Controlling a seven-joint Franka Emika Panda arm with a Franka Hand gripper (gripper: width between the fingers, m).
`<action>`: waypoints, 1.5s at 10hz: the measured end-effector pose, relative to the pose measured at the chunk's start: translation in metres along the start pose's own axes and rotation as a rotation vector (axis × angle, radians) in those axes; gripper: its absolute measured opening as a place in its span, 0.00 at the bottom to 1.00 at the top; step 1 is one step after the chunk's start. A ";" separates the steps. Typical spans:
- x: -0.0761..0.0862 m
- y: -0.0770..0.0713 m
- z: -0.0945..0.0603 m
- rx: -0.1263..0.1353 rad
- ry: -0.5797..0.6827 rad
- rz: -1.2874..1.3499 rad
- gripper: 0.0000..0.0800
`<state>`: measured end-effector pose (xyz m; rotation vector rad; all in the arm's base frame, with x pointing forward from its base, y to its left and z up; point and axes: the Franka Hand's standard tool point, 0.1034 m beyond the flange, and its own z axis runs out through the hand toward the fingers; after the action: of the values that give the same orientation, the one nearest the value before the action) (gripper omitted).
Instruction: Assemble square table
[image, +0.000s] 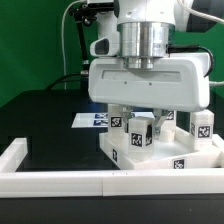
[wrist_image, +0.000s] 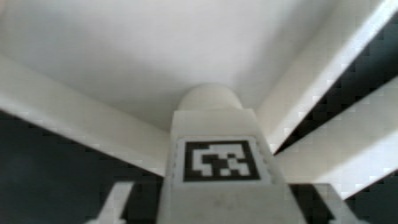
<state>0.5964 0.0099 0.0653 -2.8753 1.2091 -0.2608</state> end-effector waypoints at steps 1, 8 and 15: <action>0.001 0.000 0.000 0.001 0.001 0.030 0.36; -0.001 0.000 -0.001 0.015 -0.013 0.492 0.36; -0.004 0.001 0.001 0.029 -0.049 0.977 0.37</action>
Offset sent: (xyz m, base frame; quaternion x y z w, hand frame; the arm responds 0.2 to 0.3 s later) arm 0.0000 0.0000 0.0000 0.0000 0.0000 0.1938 0.9810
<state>0.5933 0.0124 0.0641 -1.9045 2.3242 -0.1654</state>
